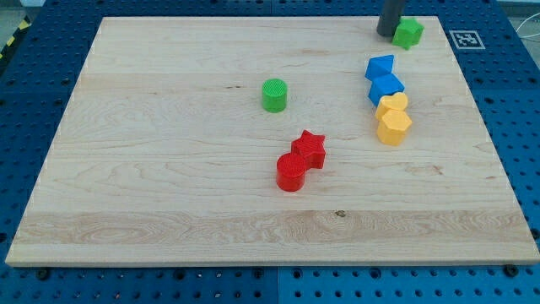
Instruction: Point your arm towards the green circle
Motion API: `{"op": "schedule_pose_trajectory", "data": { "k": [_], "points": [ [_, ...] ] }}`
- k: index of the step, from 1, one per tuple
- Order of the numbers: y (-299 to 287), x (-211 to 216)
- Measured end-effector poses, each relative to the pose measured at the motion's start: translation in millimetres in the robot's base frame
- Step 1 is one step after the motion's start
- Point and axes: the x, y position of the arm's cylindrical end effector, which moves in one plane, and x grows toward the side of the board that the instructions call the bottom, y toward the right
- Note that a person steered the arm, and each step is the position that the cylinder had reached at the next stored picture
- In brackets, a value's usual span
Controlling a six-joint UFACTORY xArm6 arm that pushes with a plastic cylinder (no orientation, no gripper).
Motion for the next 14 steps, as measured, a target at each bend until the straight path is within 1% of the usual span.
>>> {"op": "schedule_pose_trajectory", "data": {
  "k": [1,2,3,5,6,8,9,10,11,13,14],
  "points": [
    [8,0],
    [-4,0],
    [-66,0],
    [-89,0],
    [-125,13],
    [-130,14],
    [-178,33],
    [-178,33],
    [-207,43],
    [-230,62],
    [-264,94]
  ]
}}
